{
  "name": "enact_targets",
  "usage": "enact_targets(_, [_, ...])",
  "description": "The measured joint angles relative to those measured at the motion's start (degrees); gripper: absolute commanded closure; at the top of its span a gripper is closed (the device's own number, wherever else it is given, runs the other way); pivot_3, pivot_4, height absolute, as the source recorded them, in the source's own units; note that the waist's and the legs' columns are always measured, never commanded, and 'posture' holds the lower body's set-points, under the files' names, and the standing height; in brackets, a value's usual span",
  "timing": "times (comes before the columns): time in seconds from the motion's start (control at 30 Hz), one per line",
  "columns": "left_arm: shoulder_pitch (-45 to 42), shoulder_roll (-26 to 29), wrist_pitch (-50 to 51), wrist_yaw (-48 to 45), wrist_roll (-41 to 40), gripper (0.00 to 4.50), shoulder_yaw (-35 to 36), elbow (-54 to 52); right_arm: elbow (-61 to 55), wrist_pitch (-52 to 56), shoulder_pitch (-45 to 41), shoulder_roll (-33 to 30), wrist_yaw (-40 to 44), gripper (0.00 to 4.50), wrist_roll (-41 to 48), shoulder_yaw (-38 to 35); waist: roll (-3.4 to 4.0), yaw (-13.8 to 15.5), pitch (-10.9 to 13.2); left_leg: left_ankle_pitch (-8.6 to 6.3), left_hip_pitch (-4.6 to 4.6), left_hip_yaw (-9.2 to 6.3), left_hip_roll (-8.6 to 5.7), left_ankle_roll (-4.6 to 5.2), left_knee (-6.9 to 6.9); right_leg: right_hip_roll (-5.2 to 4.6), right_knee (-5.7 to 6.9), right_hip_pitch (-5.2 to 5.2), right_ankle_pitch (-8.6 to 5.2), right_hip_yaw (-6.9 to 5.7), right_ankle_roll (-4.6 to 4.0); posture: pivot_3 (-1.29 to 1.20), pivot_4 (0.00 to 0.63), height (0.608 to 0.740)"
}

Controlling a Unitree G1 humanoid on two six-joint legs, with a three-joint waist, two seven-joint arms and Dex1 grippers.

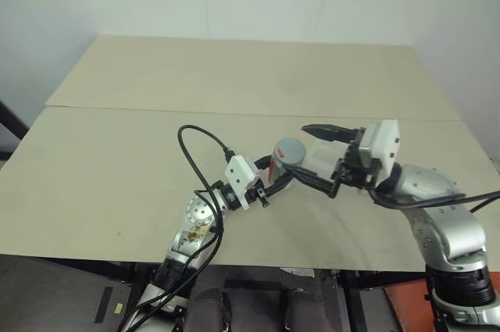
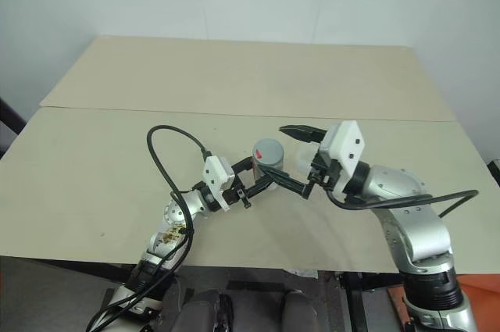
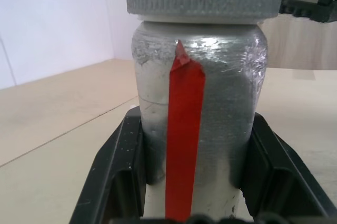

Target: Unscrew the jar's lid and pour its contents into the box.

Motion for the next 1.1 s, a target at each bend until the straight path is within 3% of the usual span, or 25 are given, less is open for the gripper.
enact_targets(0.43, [0.0,0.05,-0.02,0.42,0.04,2.57,0.0,0.0,4.24,-0.01,-4.66,4.7,-3.19,0.01,-3.93,3.01,0.0,-0.04,0.0,0.01,0.0,0.02,0.0,0.0,-0.01,0.0,0.01,-0.01,0.0,-0.01,0.0,0.0,0.15,0.74])
enact_targets(1.1, [0.13,0.05,-0.01,0.96,0.02,2.57,-0.01,0.03,1.84,-0.01,1.08,-0.25,-0.95,0.01,-0.63,-1.35,0.0,-0.02,0.0,-0.01,0.01,0.01,0.0,0.03,-0.01,-0.01,0.0,0.01,0.0,-0.01,0.0,0.0,0.15,0.74])
